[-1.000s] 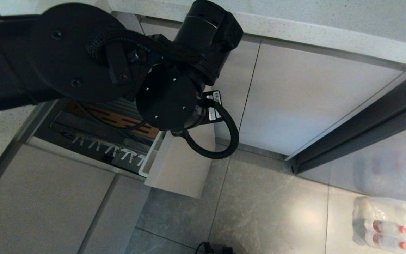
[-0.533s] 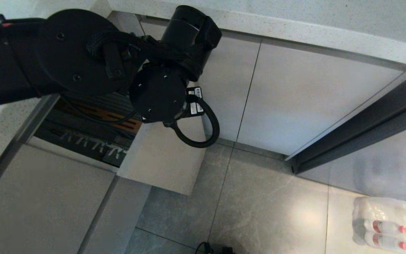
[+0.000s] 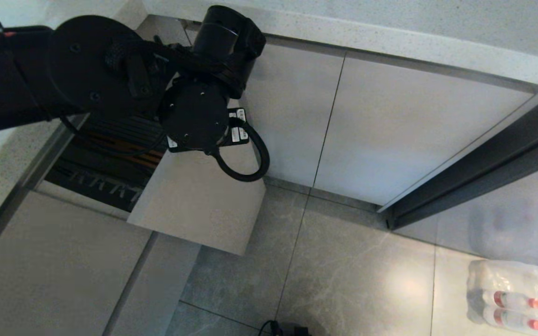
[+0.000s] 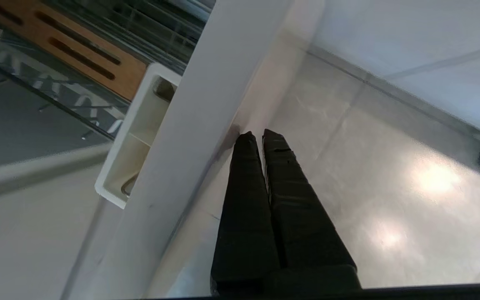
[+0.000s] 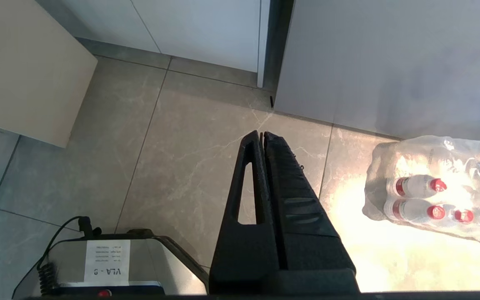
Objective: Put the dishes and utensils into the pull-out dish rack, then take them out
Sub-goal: Close the cupboard
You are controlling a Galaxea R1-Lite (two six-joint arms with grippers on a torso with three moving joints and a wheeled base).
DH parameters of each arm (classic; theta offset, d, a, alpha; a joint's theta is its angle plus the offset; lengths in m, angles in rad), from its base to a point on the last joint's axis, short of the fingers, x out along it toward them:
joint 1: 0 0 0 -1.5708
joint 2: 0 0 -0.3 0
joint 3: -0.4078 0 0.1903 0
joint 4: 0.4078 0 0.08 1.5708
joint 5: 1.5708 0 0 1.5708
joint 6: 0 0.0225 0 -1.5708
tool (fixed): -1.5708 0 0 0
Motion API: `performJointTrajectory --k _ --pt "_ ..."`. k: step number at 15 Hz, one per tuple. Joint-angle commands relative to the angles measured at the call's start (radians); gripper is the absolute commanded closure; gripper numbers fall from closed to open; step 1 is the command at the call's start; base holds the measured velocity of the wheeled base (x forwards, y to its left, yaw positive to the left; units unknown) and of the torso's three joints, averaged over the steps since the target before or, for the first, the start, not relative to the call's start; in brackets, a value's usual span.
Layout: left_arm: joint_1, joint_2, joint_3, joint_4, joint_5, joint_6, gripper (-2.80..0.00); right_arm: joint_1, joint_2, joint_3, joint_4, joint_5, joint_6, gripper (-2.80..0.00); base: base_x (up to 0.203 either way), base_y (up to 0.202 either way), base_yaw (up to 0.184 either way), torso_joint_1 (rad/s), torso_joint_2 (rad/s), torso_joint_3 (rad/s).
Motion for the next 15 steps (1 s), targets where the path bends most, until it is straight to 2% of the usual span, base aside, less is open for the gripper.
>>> performJointTrajectory --k 1,15 --pt "0.025 -0.005 0.000 0.001 0.013 0.003 0.00 0.000 0.002 0.000 0.000 0.000 0.001 0.00 0.000 0.000 0.000 0.000 0.00 0.000" --pt "0.244 -0.036 -0.002 -0.066 0.029 0.125 0.00 0.000 0.002 0.000 0.000 0.000 0.001 0.00 0.000 0.000 0.000 0.000 0.00 0.000"
